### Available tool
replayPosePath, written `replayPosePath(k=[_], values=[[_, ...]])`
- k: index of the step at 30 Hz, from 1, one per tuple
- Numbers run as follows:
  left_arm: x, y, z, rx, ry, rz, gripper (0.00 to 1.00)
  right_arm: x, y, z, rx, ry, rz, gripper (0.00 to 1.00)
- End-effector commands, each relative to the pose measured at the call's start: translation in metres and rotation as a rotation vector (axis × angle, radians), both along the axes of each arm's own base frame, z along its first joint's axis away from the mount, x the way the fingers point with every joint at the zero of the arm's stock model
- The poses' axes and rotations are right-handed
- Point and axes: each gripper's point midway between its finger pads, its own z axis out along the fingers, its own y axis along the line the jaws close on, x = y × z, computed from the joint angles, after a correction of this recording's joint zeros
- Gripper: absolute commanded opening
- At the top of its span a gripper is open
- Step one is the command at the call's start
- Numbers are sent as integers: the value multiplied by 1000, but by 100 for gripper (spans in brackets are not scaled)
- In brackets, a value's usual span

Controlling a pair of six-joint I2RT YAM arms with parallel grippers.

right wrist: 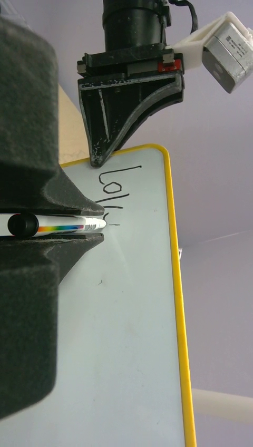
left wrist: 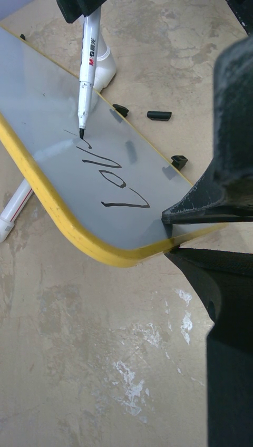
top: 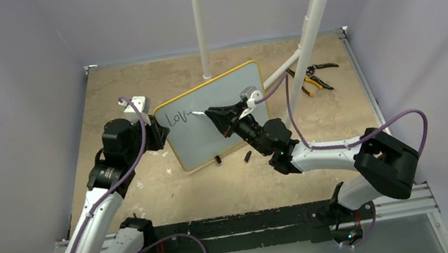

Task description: Write a sentence on the whiteboard

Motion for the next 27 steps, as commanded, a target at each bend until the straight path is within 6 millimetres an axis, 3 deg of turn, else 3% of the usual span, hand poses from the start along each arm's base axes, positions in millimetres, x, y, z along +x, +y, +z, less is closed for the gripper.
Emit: replayPosePath(k=[1,11,27], values=[[4,-2,9,-8,-43,-13,10,4,-14,19,46,-25,-58,0],[4,-2,9,-8,-43,-12,10,2,-6,35,61,-72,-28,0],[4,-2,9,-8,-45,-13,10,0,6,18,25,-62,21,0]])
